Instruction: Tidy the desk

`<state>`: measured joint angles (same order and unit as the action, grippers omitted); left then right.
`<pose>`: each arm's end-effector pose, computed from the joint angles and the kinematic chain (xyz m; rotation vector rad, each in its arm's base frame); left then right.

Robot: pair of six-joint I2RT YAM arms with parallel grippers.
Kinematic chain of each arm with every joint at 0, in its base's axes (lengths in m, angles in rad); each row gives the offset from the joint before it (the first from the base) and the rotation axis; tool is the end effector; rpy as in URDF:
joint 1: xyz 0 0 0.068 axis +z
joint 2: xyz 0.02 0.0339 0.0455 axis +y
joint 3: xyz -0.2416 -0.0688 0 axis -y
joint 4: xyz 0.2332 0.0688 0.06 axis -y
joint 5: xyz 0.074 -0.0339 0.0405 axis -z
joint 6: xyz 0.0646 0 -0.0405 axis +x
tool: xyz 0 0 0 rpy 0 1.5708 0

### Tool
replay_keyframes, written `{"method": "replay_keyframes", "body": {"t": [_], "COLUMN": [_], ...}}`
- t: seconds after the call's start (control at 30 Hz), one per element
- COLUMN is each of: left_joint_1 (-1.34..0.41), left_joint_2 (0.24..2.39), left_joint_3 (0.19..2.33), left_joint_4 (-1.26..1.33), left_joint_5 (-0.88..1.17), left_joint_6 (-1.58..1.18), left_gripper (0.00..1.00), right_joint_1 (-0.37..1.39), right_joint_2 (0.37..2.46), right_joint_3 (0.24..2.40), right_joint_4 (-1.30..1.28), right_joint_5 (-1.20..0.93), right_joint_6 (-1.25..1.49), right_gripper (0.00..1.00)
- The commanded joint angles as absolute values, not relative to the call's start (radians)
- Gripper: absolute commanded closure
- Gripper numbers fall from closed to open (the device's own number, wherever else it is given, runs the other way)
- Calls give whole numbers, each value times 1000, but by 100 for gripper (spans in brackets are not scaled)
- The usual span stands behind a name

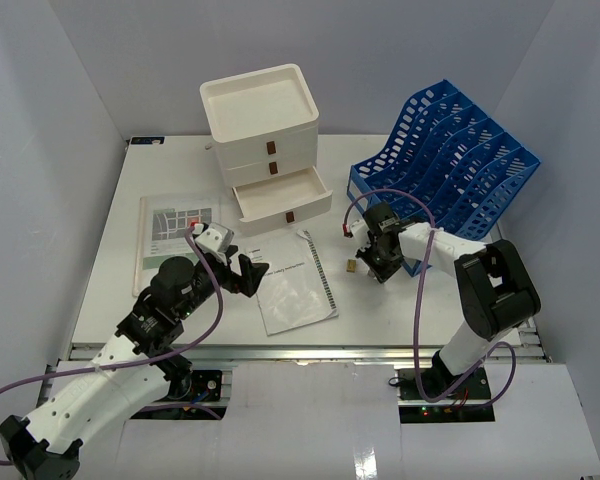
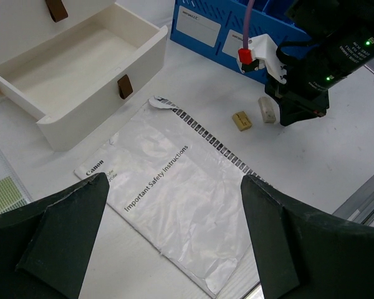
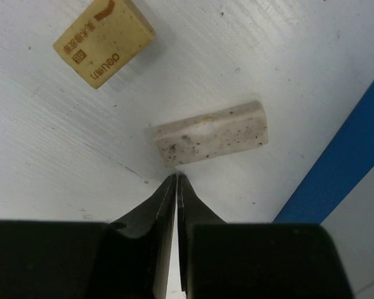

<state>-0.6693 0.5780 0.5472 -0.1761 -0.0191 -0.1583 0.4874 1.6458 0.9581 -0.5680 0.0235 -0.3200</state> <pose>0.1484 -0.1158 0.2698 0.4450 1.7592 -0.5765 0.2652 0.1388 0.1210 -1.1051 2.6006 0.0044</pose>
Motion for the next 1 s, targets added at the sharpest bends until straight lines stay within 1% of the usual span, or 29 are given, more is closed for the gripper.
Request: {"method": "replay_keyframes", "body": {"t": [0.0, 0.03, 0.1, 0.13, 0.2, 0.23, 0.63, 0.8, 0.93, 0.97], "left_joint_1": [-664, -664, -664, -664, -664, -664, -664, -664, -664, -664], "left_joint_2": [568, 568, 568, 568, 568, 568, 565, 563, 563, 564], "left_joint_3": [544, 543, 544, 544, 543, 543, 545, 545, 547, 547], "left_joint_4": [-181, -181, -182, -182, -181, -181, -189, -192, -193, -192], "left_joint_5": [-22, -23, -23, -24, -25, -25, -48, -55, -59, -58], "left_joint_6": [-166, -166, -165, -164, -164, -164, -160, -156, -155, -155], "left_gripper": [2, 2, 2, 2, 2, 2, 2, 2, 2, 2], "right_joint_1": [494, 494, 494, 494, 494, 494, 492, 495, 494, 494], "right_joint_2": [1638, 1635, 1643, 1650, 1672, 1683, 1819, 1867, 1858, 1851], "right_joint_3": [945, 960, 988, 1003, 1024, 1029, 1142, 1181, 1141, 1127], "right_joint_4": [-534, -545, -568, -580, -589, -589, -569, -579, -566, -562], "right_joint_5": [52, 47, 27, 13, -25, -34, -110, -130, -104, -98], "right_joint_6": [-356, -356, -348, -341, -318, -310, -290, -321, -344, -348], "right_gripper": [75, 64, 49, 40, 7, 10, 10, 5, 0, 3]}}
